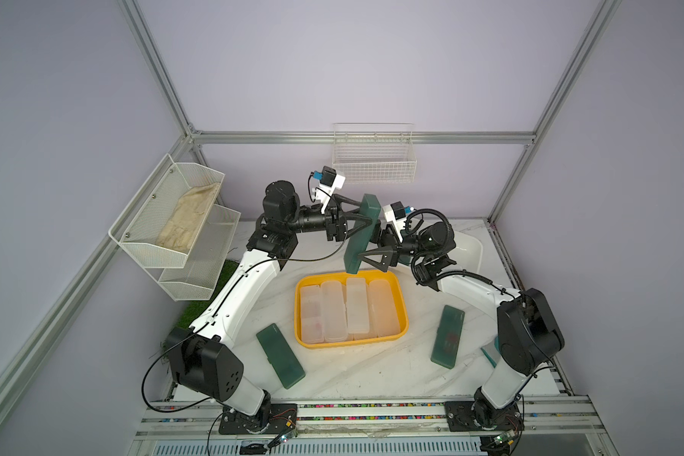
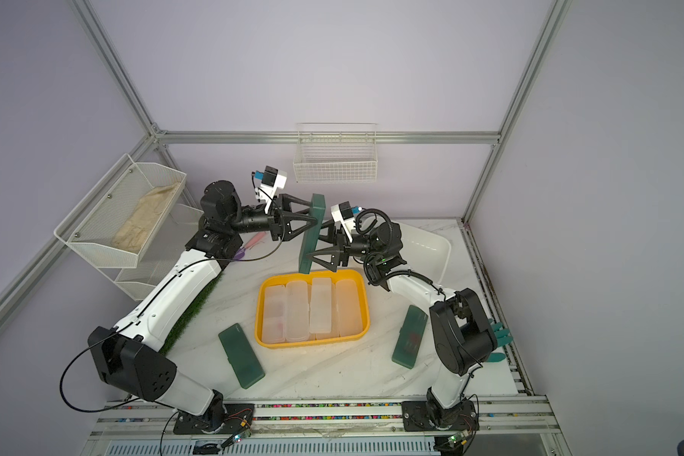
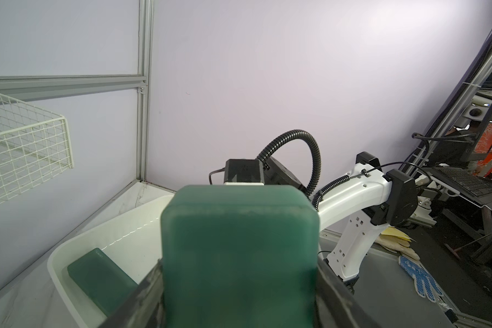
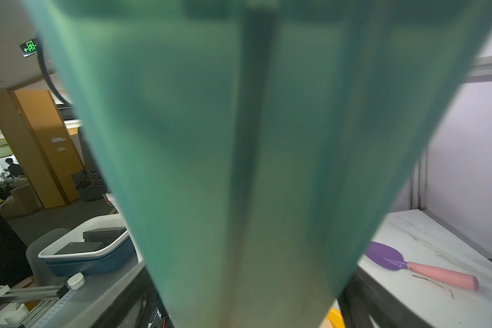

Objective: Place the pencil cases by color into the storage box
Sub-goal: Place the pencil case at the storage box.

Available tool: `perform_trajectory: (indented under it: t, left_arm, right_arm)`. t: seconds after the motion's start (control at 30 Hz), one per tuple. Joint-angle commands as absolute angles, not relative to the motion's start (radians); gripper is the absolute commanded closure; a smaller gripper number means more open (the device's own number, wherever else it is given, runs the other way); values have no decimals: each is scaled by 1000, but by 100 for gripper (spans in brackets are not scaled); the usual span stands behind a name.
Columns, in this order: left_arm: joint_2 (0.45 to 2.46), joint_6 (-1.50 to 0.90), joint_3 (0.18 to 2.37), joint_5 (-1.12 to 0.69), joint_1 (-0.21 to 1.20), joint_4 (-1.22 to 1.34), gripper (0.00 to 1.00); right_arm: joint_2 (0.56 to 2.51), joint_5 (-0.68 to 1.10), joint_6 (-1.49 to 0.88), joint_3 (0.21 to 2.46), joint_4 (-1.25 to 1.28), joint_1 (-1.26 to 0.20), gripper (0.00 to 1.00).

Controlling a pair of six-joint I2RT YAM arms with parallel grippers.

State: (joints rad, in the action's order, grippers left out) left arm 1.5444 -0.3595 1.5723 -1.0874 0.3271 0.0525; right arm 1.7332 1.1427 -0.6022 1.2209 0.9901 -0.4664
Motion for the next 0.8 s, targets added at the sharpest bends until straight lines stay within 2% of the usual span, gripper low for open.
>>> perform_trajectory:
  t: [0.0,0.23,0.3,0.47,0.53,0.67,0.77]
  left_arm:
    - [1488,-383,1559,-1099,320,131,44]
    - [1481,-373,1557,-1091,319,118,43]
    - [1479,-367,1554,-1086,319,112,42]
    - [1468,-362,1540,-1071,314,107,32]
    - [1461,-355,1535,-1061,308,99,22]
    - [1437,-322,1523,-1014,293,58,12]
    - [1426,-280,1525,-947,282,-20,10]
  right_arm:
    - [1744,1147,-584,1254,980,-483,5]
    - [1739,1134,-573,1265,958,-485,28]
    - [1736,1130,-569,1263,950,-486,30]
    - [1715,1092,-559,1246,938,-481,38]
    - [1702,1065,-545,1241,908,-479,40]
    - [1663,991,-448,1240,750,-472,41]
    - [1636,906,-383,1245,612,-466,41]
